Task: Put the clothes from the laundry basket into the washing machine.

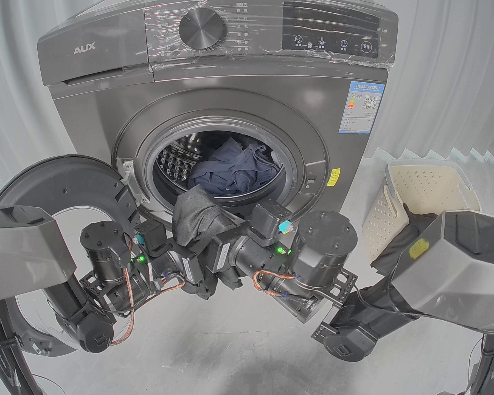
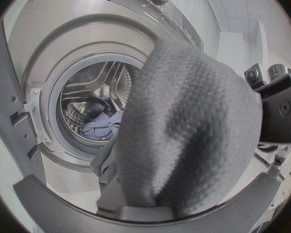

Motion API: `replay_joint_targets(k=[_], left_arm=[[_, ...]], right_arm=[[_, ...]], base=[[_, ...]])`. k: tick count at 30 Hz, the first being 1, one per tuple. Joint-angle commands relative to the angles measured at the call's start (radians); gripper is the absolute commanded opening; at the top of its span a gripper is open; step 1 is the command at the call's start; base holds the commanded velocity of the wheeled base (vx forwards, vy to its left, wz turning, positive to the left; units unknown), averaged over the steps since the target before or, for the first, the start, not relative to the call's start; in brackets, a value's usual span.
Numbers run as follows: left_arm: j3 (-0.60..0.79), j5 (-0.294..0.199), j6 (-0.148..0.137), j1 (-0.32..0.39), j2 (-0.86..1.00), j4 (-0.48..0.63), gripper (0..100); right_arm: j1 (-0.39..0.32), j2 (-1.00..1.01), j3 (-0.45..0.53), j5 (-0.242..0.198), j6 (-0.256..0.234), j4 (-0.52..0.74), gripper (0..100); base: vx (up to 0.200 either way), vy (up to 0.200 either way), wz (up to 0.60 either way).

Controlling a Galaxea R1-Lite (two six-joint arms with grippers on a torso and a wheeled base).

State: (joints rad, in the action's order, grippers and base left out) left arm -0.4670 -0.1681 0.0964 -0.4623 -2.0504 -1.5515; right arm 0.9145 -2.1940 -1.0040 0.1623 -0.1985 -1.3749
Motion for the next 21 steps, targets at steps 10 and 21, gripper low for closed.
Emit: replay_joint_targets(k=[10, 21], left_arm=[[-0.045, 0.035, 0.025, 0.021, 0.024, 0.001, 0], [-0.047, 0.036, 0.025, 0.014, 0.050, 0.001, 0]], right_arm=[[-0.043, -0.015, 0.090, 0.029, -0.001, 0.005, 0], [-0.043, -0.039, 0.105, 0.029, 0.004, 0.004, 0]], base=[[0.000, 0.000, 0.00], [0.000, 0.000, 0.00]])
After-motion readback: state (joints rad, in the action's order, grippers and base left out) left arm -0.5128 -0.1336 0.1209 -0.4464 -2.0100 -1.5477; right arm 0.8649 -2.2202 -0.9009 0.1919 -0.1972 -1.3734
